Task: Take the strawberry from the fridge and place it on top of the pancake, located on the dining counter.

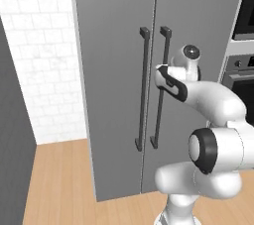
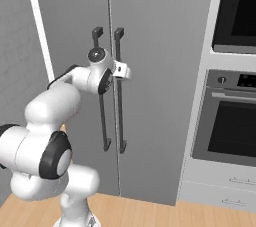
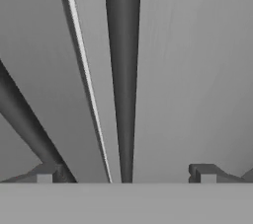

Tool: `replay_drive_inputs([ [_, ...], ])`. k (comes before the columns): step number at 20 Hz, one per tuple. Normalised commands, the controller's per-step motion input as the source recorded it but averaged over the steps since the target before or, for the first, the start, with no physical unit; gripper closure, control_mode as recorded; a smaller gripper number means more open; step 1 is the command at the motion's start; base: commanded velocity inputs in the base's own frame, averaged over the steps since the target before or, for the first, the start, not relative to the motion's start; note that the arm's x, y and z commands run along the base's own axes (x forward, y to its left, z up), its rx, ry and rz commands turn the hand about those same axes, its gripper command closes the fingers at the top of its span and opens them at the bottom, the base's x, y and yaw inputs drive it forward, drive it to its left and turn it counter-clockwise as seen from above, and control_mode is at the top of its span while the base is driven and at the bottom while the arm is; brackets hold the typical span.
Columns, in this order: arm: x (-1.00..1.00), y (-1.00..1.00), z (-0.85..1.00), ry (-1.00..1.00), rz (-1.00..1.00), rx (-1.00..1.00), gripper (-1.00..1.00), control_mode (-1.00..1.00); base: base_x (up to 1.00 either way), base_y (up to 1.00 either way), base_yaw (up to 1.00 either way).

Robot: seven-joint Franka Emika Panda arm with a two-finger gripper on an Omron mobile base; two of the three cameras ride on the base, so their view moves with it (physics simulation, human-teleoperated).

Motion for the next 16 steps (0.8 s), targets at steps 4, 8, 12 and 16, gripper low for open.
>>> replay_drive_inputs([
  [4, 0.58, -0.02, -0.17, -0.05, 0.0, -0.01, -1.0, -1.0, 0.0, 0.0, 0.0],
  [8, 0.71, 0.0, -0.15, -0.02, 0.0, 0.0, -1.0, -1.0, 0.0, 0.0, 0.0],
  [12, 0.6, -0.16, -0.01, 0.0, 0.0, 0.0, -1.0, -1.0, 0.0, 0.0, 0.0],
  [16, 0.49, -0.19, -0.02, -0.01, 0.0, 0.0, -1.0, -1.0, 0.0, 0.0, 0.0],
])
